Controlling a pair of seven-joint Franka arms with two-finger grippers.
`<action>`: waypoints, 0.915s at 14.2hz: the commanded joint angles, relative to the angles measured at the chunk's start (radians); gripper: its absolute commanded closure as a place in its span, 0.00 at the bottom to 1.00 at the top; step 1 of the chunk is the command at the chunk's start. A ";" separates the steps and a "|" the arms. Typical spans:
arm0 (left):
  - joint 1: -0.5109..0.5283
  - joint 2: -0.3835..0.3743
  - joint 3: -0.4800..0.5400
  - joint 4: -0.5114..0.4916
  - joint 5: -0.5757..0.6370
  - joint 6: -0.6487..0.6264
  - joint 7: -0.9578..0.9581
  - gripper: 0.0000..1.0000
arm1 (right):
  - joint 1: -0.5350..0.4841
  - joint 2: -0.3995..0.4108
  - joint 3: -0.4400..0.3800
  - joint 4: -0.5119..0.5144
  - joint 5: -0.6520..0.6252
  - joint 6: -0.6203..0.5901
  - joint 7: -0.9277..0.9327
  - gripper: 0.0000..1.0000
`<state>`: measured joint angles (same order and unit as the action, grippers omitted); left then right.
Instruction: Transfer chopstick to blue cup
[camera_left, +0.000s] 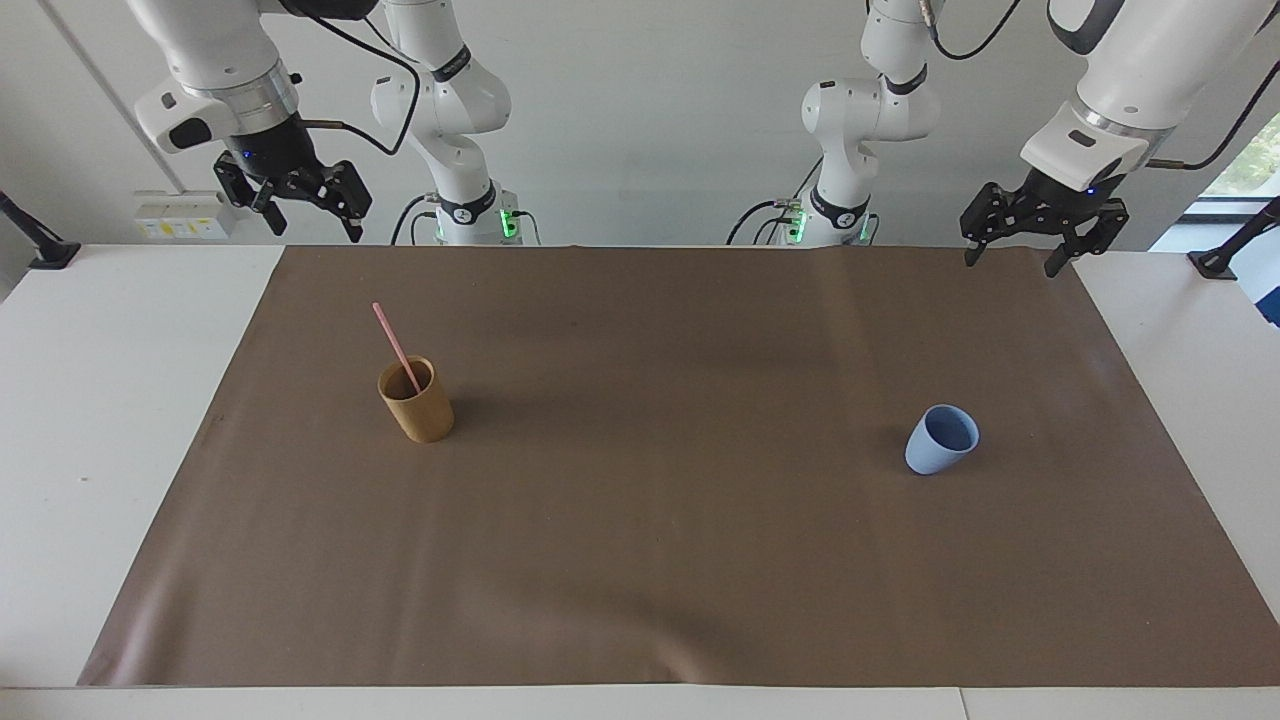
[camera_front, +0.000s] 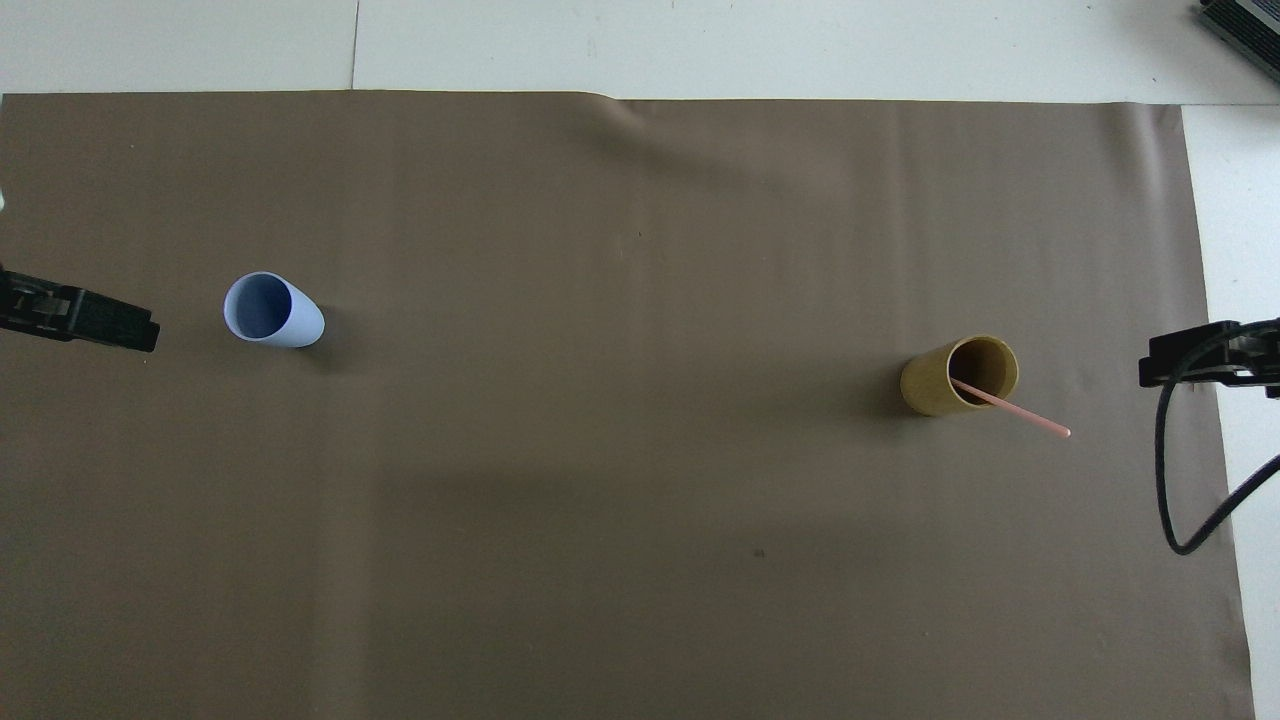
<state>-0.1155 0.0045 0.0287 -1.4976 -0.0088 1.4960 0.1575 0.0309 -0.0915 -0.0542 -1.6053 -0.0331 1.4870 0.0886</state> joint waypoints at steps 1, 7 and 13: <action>-0.010 -0.032 0.010 -0.039 -0.005 0.023 0.005 0.00 | -0.014 -0.019 0.005 -0.022 0.002 -0.001 -0.023 0.00; -0.007 -0.029 0.010 -0.027 -0.007 0.021 0.002 0.00 | -0.012 -0.020 0.005 -0.024 0.002 -0.001 -0.023 0.00; -0.006 -0.031 0.010 -0.029 -0.007 0.010 0.002 0.00 | -0.012 -0.019 0.005 -0.022 0.004 -0.002 -0.021 0.00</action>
<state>-0.1155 -0.0004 0.0294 -1.4990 -0.0088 1.4978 0.1575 0.0309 -0.0919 -0.0542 -1.6067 -0.0331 1.4870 0.0886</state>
